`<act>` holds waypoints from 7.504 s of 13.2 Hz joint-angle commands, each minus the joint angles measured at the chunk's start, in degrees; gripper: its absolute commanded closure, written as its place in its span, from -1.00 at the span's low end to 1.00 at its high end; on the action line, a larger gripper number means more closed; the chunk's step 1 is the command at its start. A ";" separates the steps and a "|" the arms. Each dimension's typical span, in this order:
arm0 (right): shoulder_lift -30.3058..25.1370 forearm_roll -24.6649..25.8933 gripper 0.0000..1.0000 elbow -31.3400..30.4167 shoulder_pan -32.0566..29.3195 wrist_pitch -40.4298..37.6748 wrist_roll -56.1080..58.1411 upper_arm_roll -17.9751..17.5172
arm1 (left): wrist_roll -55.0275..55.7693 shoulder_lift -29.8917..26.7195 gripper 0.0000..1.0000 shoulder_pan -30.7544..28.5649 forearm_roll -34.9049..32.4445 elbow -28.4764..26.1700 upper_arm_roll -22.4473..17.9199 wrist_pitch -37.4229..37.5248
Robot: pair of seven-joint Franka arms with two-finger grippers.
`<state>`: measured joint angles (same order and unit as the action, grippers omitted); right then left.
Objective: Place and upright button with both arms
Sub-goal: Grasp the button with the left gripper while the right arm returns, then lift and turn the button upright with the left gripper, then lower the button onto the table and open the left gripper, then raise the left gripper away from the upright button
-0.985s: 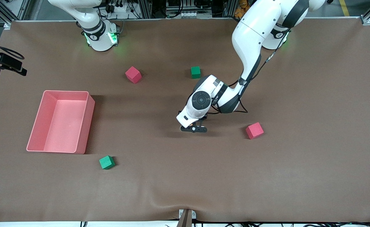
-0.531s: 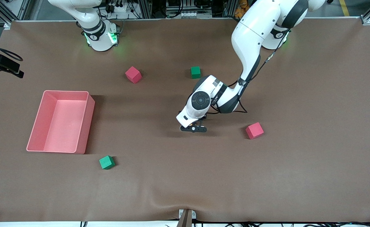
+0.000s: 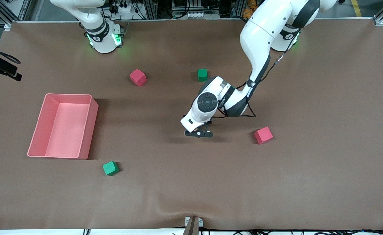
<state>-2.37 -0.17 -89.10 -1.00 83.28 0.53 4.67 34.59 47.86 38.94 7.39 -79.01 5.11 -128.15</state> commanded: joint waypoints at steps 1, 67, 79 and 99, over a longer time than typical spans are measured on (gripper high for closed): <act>0.53 0.88 -1.00 1.04 -0.41 -0.83 -0.27 -0.54 | 6.87 -4.16 1.00 1.05 -2.73 -0.44 -0.37 2.28; 0.70 0.08 -1.00 1.21 0.47 2.16 0.00 -0.63 | 97.16 13.67 -1.00 30.93 -83.77 -0.26 -2.92 33.75; 0.70 0.00 -1.00 1.21 0.12 2.42 0.00 -0.63 | 88.12 1.91 -1.00 30.76 -69.98 -0.26 2.36 36.83; 0.61 0.00 -1.00 1.13 0.21 1.10 -0.09 -0.54 | 41.12 -21.66 -1.00 3.34 -39.50 -0.61 2.45 21.36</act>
<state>-2.13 -0.10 -89.09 -0.53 85.35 0.55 4.34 79.60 28.49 43.93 -35.38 -78.06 7.10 -105.59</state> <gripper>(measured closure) 0.000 0.000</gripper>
